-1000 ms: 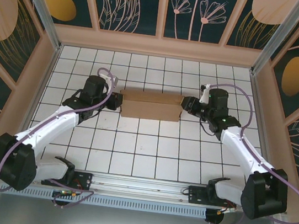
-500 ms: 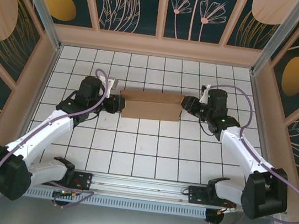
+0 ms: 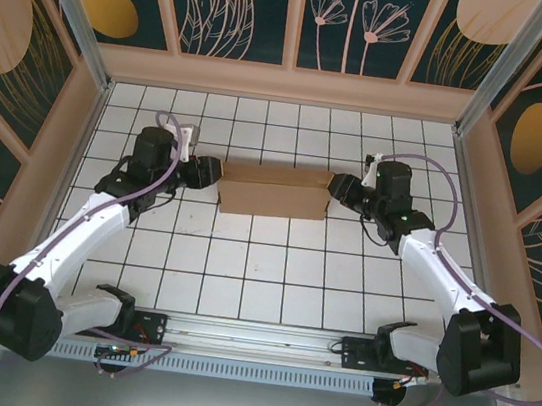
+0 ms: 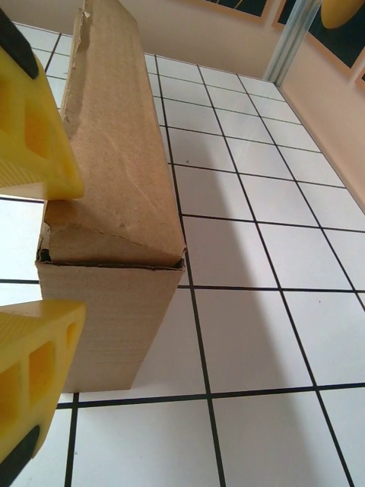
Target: Fold the paper box
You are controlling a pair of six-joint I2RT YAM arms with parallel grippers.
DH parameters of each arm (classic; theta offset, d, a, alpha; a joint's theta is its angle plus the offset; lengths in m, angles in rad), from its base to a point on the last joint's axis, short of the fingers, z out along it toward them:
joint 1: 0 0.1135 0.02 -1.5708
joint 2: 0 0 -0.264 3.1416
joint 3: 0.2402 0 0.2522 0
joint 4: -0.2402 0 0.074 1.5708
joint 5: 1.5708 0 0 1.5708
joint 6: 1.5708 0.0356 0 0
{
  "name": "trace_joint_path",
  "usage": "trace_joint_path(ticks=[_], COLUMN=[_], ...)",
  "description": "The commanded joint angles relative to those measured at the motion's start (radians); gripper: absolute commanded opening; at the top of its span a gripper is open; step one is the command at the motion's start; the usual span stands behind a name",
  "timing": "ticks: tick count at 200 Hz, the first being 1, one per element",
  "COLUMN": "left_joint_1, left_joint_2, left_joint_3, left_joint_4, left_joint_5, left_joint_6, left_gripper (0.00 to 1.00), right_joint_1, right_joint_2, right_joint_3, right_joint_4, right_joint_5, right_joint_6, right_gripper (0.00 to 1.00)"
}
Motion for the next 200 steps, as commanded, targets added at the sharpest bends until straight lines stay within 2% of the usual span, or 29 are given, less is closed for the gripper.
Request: trace_joint_path(ticks=[1,33,91,118,154,200], left_joint_1=[0.007,0.009,0.009,0.007,0.008,0.008], left_joint_2=[0.045,0.082,0.088,0.109,0.138,0.105], left_joint_3=[0.010,-0.045,-0.247,-0.307,-0.331,-0.283], left_joint_4=[0.060,0.128,0.260,0.305,0.338,0.301], left_joint_5=[-0.014,-0.004,-0.020,-0.020,-0.001,-0.003], left_joint_6=[-0.022,-0.055,-0.130,-0.153,-0.174,-0.139], left_gripper=[0.50,0.48,0.44,0.41,0.37,0.29], right_joint_1=[0.004,0.005,0.003,0.001,-0.005,-0.007], right_joint_2=[0.028,0.036,0.079,0.125,0.162,0.082], right_joint_3=[0.012,0.012,-0.057,-0.085,-0.105,-0.115], right_joint_4=[-0.042,-0.048,-0.029,-0.024,-0.021,0.013], right_joint_5=[0.028,0.034,0.059,0.063,0.041,0.018], right_joint_6=[-0.002,-0.009,-0.026,-0.026,-0.022,-0.046], right_gripper=[0.39,0.39,0.39,0.36,0.30,0.21])
